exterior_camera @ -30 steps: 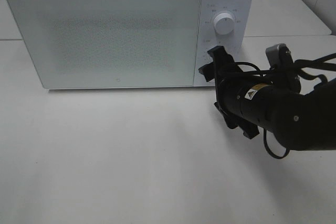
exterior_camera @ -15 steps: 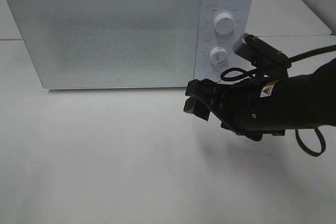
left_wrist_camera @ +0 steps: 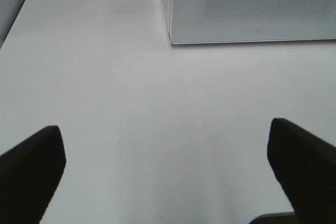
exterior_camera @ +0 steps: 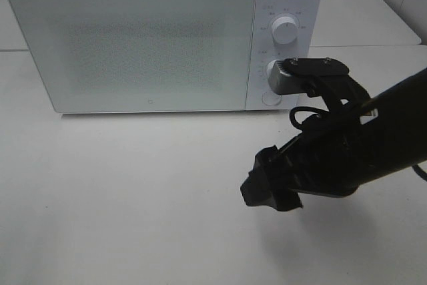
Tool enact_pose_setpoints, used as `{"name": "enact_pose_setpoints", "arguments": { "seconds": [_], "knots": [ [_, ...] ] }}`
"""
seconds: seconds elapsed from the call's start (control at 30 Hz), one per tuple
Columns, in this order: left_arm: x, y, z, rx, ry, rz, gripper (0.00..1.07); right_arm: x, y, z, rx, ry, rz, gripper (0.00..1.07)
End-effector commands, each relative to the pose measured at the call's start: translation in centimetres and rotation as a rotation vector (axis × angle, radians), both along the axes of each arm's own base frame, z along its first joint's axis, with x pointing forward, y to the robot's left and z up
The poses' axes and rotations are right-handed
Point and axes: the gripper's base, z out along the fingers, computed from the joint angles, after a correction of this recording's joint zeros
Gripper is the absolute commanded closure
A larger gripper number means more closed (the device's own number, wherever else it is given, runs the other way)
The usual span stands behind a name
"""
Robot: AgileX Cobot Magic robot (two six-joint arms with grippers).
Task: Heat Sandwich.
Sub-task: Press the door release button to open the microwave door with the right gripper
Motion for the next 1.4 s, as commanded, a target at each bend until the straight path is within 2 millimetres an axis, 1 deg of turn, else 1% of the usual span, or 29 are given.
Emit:
{"name": "enact_pose_setpoints", "arguments": {
  "seconds": [0.03, 0.07, 0.17, 0.2, 0.27, 0.37, 0.43, 0.5, 0.53, 0.57, 0.63, 0.67, 0.7, 0.73, 0.8, 0.83, 0.87, 0.9, 0.97, 1.0, 1.03, 1.07, 1.13, 1.17, 1.2, 1.23, 1.3, 1.37, 1.4],
  "knots": [
    [-0.3, 0.0, 0.0, -0.005, -0.034, -0.001, 0.02, -0.9, -0.9, 0.8, -0.069, 0.0, 0.091, 0.31],
    [-0.3, 0.0, 0.0, -0.005, -0.034, -0.001, 0.02, -1.4, -1.4, 1.3, -0.102, -0.002, 0.123, 0.31],
    [-0.3, 0.0, 0.0, -0.005, -0.034, -0.001, 0.02, -2.0, -2.0, 1.8, -0.132, 0.006, 0.151, 0.31],
    [-0.3, 0.0, 0.0, -0.005, -0.034, -0.001, 0.02, -2.6, -2.4, 2.2, -0.153, 0.019, 0.171, 0.31],
    [-0.3, 0.0, 0.0, -0.005, -0.034, -0.001, 0.02, -2.9, -2.7, 2.3, -0.163, 0.034, 0.18, 0.31],
    [-0.3, 0.0, 0.0, -0.005, -0.034, -0.001, 0.02, -4.3, -3.7, 3.2, -0.203, 0.069, 0.215, 0.31],
    [-0.3, 0.0, 0.0, -0.005, -0.034, -0.001, 0.02, -4.6, -3.9, 3.3, -0.21, 0.08, 0.221, 0.31],
    [-0.3, 0.0, 0.0, -0.005, -0.034, -0.001, 0.02, -5.4, -4.5, 3.8, -0.227, 0.098, 0.237, 0.31],
    [-0.3, 0.0, 0.0, -0.005, -0.034, -0.001, 0.02, -6.2, -5.2, 4.4, -0.242, 0.104, 0.251, 0.31],
    [-0.3, 0.0, 0.0, -0.005, -0.034, -0.001, 0.02, -6.2, -5.2, 4.4, -0.242, 0.104, 0.251, 0.31],
    [-0.3, 0.0, 0.0, -0.005, -0.034, -0.001, 0.02, -7.1, -6.1, 5.3, -0.246, 0.074, 0.259, 0.31],
    [-0.3, 0.0, 0.0, -0.005, -0.034, -0.001, 0.02, -8.0, -6.9, 6.1, -0.242, 0.028, 0.262, 0.31],
    [-0.3, 0.0, 0.0, -0.005, -0.034, -0.001, 0.02, -8.5, -7.4, 6.6, -0.235, -0.006, 0.26, 0.31],
    [-0.3, 0.0, 0.0, -0.005, -0.034, -0.001, 0.02, -8.5, -7.4, 6.6, -0.235, -0.006, 0.26, 0.31],
    [-0.3, 0.0, 0.0, -0.005, -0.034, -0.001, 0.02, -9.5, -8.2, 7.4, -0.217, -0.065, 0.257, 0.31],
    [-0.3, 0.0, 0.0, -0.005, -0.034, -0.001, 0.02, -10.5, -9.1, 8.2, -0.194, -0.125, 0.25, 0.31],
    [-0.3, 0.0, 0.0, -0.005, -0.034, -0.001, 0.02, -11.0, -9.5, 8.5, -0.184, -0.159, 0.244, 0.31],
    [-0.3, 0.0, 0.0, -0.005, -0.034, -0.001, 0.02, -11.0, -9.5, 8.5, -0.184, -0.159, 0.244, 0.31],
    [-0.3, 0.0, 0.0, -0.005, -0.034, -0.001, 0.02, -11.9, -10.5, 9.1, -0.157, -0.218, 0.204, 0.31],
    [-0.3, 0.0, 0.0, -0.005, -0.034, -0.001, 0.02, -12.5, -11.5, 9.5, -0.145, -0.274, 0.143, 0.31],
    [-0.3, 0.0, 0.0, -0.005, -0.034, -0.001, 0.02, -12.8, -12.0, 9.7, -0.143, -0.307, 0.103, 0.31],
    [-0.3, 0.0, 0.0, -0.005, -0.034, -0.001, 0.02, -12.8, -12.0, 9.7, -0.143, -0.307, 0.103, 0.31],
    [-0.3, 0.0, 0.0, -0.005, -0.034, -0.001, 0.02, -13.5, -12.9, 10.0, -0.147, -0.366, 0.032, 0.31],
    [-0.3, 0.0, 0.0, -0.005, -0.034, -0.001, 0.02, -14.4, -13.7, 10.3, -0.145, -0.424, -0.037, 0.31],
    [-0.3, 0.0, 0.0, -0.005, -0.034, -0.001, 0.02, -14.8, -14.0, 10.4, -0.145, -0.452, -0.071, 0.31],
    [-0.3, 0.0, 0.0, -0.005, -0.034, -0.001, 0.02, -14.8, -14.0, 10.4, -0.145, -0.452, -0.071, 0.31],
    [-0.3, 0.0, 0.0, -0.005, -0.034, -0.001, 0.02, -15.9, -14.7, 10.5, -0.139, -0.514, -0.17, 0.31],
    [-0.3, 0.0, 0.0, -0.005, -0.034, -0.001, 0.02, -16.5, -15.1, 10.3, -0.134, -0.548, -0.229, 0.31],
    [-0.3, 0.0, 0.0, -0.005, -0.034, -0.001, 0.02, -16.5, -15.1, 10.3, -0.134, -0.548, -0.229, 0.31]
  ]
}}
